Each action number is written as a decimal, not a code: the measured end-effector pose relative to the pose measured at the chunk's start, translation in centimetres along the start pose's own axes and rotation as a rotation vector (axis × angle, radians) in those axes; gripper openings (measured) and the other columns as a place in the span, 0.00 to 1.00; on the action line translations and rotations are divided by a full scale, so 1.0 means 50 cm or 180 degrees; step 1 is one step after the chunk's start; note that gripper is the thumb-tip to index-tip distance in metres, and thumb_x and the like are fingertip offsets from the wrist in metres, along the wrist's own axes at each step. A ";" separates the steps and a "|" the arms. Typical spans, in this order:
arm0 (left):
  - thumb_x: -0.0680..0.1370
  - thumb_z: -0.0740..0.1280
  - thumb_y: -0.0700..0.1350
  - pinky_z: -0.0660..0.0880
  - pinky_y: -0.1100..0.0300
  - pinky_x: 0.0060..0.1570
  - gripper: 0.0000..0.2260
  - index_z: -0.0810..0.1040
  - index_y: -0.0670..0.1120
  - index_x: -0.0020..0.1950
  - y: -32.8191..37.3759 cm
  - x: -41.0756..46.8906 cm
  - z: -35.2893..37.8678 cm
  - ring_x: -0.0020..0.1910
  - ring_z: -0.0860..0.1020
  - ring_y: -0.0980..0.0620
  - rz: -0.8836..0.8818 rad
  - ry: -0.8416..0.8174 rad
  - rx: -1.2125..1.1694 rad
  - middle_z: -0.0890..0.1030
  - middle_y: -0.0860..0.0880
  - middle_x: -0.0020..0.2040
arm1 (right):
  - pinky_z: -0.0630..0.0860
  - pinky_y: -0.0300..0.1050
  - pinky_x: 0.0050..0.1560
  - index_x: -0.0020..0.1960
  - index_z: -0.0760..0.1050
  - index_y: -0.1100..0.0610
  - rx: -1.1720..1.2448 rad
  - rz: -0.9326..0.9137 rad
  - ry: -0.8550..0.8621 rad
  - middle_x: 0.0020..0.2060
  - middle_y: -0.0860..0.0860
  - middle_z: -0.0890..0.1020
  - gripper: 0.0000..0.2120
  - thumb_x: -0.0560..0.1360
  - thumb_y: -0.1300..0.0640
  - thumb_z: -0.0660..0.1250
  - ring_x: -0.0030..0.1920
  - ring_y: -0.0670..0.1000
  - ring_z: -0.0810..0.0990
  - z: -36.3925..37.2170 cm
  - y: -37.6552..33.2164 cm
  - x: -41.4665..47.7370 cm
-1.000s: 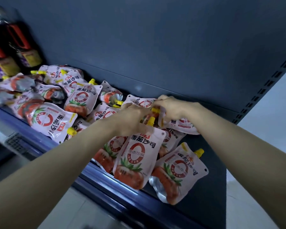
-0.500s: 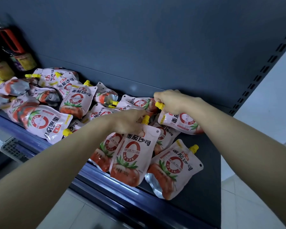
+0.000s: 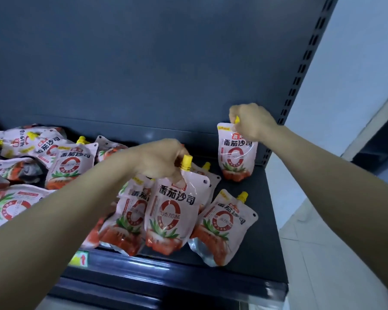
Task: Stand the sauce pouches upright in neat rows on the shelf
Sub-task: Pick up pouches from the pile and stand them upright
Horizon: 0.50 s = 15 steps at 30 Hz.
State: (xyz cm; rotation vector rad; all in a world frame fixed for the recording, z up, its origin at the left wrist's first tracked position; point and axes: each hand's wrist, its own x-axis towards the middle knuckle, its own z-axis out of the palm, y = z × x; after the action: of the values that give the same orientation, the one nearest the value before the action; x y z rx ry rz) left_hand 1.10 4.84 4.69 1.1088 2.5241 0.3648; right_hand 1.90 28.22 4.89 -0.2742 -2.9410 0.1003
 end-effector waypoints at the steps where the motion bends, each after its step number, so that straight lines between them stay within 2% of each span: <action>1: 0.71 0.72 0.41 0.71 0.64 0.35 0.05 0.78 0.48 0.40 0.002 0.002 -0.006 0.36 0.75 0.54 0.0062 -0.0001 0.0064 0.78 0.52 0.36 | 0.73 0.46 0.42 0.51 0.76 0.58 0.0048 0.0105 0.0068 0.48 0.57 0.80 0.07 0.74 0.65 0.64 0.44 0.59 0.77 0.004 0.005 -0.001; 4: 0.70 0.74 0.44 0.70 0.64 0.36 0.09 0.75 0.51 0.35 0.014 -0.005 -0.033 0.33 0.73 0.55 0.0162 0.0114 0.0142 0.75 0.54 0.32 | 0.69 0.45 0.39 0.51 0.75 0.59 0.0096 0.0312 0.0245 0.48 0.59 0.81 0.08 0.74 0.68 0.62 0.43 0.60 0.77 0.014 0.014 -0.003; 6: 0.69 0.74 0.45 0.68 0.64 0.34 0.10 0.74 0.50 0.34 0.019 -0.012 -0.050 0.32 0.72 0.54 0.0240 0.0218 0.0051 0.73 0.54 0.30 | 0.69 0.45 0.39 0.51 0.75 0.60 0.0042 0.0367 0.0301 0.48 0.59 0.81 0.09 0.73 0.69 0.62 0.46 0.62 0.79 0.016 0.021 -0.001; 10: 0.67 0.76 0.45 0.67 0.63 0.29 0.12 0.76 0.40 0.35 0.026 -0.021 -0.079 0.27 0.69 0.54 0.0385 0.0554 -0.0519 0.73 0.48 0.29 | 0.74 0.50 0.50 0.60 0.74 0.57 0.0080 0.0356 0.0215 0.57 0.59 0.78 0.15 0.75 0.67 0.62 0.54 0.62 0.78 0.007 0.029 -0.003; 12: 0.66 0.76 0.45 0.69 0.64 0.31 0.11 0.77 0.40 0.37 0.032 -0.019 -0.090 0.28 0.70 0.54 0.0492 0.0710 -0.0635 0.76 0.43 0.31 | 0.73 0.52 0.53 0.63 0.71 0.60 0.0036 0.0314 0.0488 0.59 0.60 0.77 0.15 0.76 0.63 0.62 0.56 0.63 0.77 -0.003 0.030 -0.012; 15: 0.66 0.77 0.45 0.71 0.60 0.36 0.11 0.77 0.41 0.37 0.044 -0.007 -0.096 0.30 0.73 0.53 0.0571 0.0840 -0.0677 0.80 0.40 0.35 | 0.71 0.50 0.45 0.56 0.71 0.64 0.0090 0.0375 0.1069 0.53 0.62 0.78 0.11 0.76 0.60 0.65 0.52 0.64 0.77 -0.020 0.033 -0.040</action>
State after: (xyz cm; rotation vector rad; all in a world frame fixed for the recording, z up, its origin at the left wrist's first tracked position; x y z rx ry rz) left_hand 0.75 5.62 9.92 1.2758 2.5335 0.8585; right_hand 4.31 29.49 5.35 -0.4160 -2.5882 0.1010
